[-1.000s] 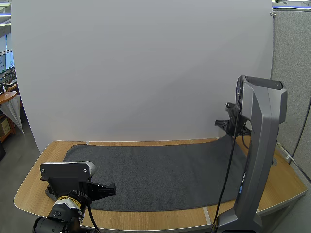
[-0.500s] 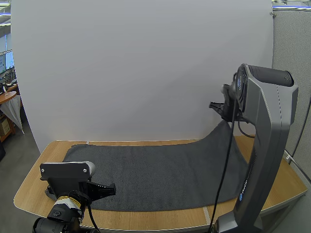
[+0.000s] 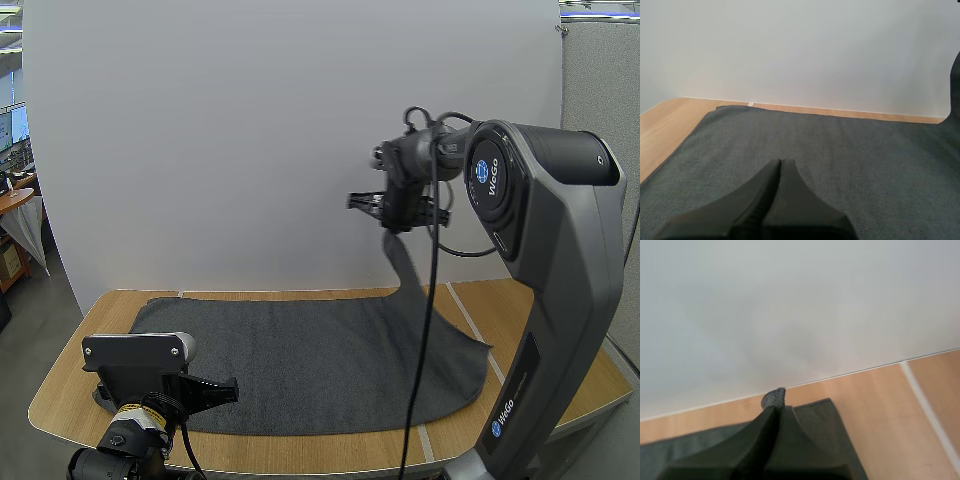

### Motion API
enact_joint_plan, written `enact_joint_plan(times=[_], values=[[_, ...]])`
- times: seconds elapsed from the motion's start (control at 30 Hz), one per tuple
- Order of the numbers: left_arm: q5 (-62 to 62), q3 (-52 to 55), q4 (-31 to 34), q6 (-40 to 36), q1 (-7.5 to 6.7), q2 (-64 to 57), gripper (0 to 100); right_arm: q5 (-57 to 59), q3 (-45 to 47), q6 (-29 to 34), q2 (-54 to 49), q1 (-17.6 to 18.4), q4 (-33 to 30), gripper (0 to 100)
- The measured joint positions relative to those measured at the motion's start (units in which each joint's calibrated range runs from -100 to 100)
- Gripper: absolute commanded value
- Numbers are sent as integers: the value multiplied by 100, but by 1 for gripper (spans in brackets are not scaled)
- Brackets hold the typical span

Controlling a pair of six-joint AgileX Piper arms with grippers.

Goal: Fold the towel

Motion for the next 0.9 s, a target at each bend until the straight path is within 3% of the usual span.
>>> enact_joint_plan(times=[0.37, 0.5, 0.9], values=[[0, 0, 0, 0, 0, 0, 0, 628, 0, -8, -217, 911, 0, 0], [0, 0, 0, 0, 0, 0, 0, 730, 0, -8, -217, 1412, 22, 0], [0, 0, 0, 0, 0, 0, 0, 763, 0, -18, -217, 1463, 22, 0]])
